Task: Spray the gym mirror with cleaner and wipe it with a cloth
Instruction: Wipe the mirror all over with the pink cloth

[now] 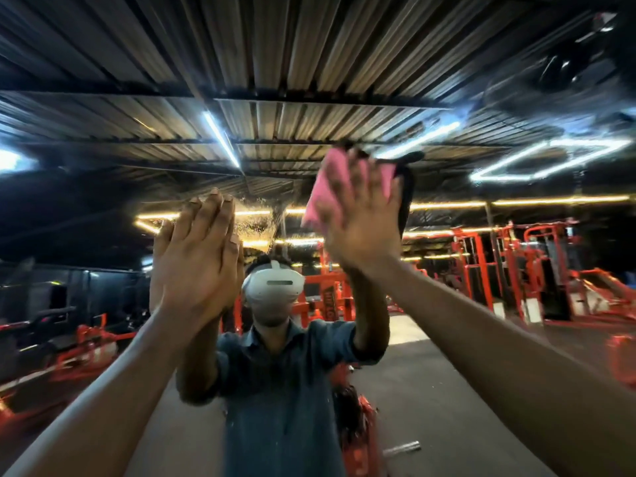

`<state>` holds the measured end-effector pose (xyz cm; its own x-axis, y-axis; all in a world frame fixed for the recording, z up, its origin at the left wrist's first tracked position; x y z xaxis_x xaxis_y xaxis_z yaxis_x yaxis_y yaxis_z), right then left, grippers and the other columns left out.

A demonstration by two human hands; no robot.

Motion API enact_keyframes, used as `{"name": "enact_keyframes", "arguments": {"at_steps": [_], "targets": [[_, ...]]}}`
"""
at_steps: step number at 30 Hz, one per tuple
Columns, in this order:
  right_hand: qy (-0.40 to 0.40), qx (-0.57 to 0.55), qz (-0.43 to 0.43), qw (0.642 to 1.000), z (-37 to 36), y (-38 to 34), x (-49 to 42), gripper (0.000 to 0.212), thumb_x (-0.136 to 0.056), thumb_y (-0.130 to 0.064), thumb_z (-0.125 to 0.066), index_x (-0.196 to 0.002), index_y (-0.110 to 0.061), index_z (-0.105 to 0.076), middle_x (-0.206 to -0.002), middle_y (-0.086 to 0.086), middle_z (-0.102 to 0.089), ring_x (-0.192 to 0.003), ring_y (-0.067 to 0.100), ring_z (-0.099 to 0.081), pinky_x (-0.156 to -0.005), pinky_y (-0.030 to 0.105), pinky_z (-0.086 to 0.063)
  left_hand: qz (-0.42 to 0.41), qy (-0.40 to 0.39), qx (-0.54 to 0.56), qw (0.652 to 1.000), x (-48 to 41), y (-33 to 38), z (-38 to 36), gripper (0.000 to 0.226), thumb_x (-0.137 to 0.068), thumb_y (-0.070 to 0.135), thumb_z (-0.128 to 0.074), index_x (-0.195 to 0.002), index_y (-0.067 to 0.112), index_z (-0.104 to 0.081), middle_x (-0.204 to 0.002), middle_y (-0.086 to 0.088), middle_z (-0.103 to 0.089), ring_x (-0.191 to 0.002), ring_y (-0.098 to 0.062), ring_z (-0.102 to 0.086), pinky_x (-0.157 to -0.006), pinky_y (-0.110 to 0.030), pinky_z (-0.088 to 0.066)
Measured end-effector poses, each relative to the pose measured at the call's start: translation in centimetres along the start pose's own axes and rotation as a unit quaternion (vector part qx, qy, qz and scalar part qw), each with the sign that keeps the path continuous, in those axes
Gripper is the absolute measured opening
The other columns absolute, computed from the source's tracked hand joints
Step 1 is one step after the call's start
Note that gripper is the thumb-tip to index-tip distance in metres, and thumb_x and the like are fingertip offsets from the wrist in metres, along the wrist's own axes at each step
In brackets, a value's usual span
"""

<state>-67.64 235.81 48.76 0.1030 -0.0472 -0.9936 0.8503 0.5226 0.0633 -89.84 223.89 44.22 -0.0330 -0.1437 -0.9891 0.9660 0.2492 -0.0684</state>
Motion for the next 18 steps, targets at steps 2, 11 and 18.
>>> {"name": "enact_keyframes", "arguments": {"at_steps": [2, 11, 18], "targets": [[-0.055, -0.014, 0.141, 0.988, -0.6, -3.7, 7.0, 0.073, -0.107, -0.058, -0.028, -0.166, -0.030, 0.006, -0.173, 0.007, 0.018, -0.159, 0.035, 0.015, -0.122, 0.072, 0.001, 0.001, 0.002, 0.000, 1.000, 0.1, 0.1, 0.1, 0.060, -0.104, 0.033, -0.049, -0.161, 0.022, -0.033, -0.168, -0.001, -0.031, -0.153, -0.027, -0.027, -0.123, -0.052, -0.022], [-0.096, 0.014, 0.350, 0.932, -0.9, -5.5, 6.6, 0.076, -0.102, -0.067, -0.032, -0.166, -0.034, -0.008, -0.175, 0.004, -0.004, -0.159, 0.037, -0.004, -0.124, 0.066, -0.004, -0.005, 0.008, 0.040, 0.999, 0.9, -2.1, 1.9, 0.065, -0.101, 0.041, -0.031, -0.160, 0.015, -0.035, -0.168, -0.009, -0.030, -0.156, -0.027, -0.024, -0.126, -0.046, -0.013], [0.006, -0.035, -0.027, 0.999, 0.3, -4.3, -6.2, 0.069, -0.105, -0.065, -0.015, -0.166, -0.035, -0.002, -0.175, 0.008, 0.002, -0.160, 0.035, 0.003, -0.123, 0.070, -0.002, 0.010, 0.035, -0.023, 0.999, 3.0, -7.5, 2.5, 0.067, -0.099, 0.042, -0.033, -0.159, 0.013, -0.039, -0.169, -0.006, -0.030, -0.156, -0.027, -0.026, -0.126, -0.054, -0.020]]}}
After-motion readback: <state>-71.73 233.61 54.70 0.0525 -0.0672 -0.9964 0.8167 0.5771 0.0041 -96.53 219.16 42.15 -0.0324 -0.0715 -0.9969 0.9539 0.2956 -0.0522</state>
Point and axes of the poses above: each hand's wrist, its own x-axis away from the middle knuckle, its own z-axis out of the back of the hand, y = z × x, the point moved 5 cm from there along -x, towards the middle knuckle
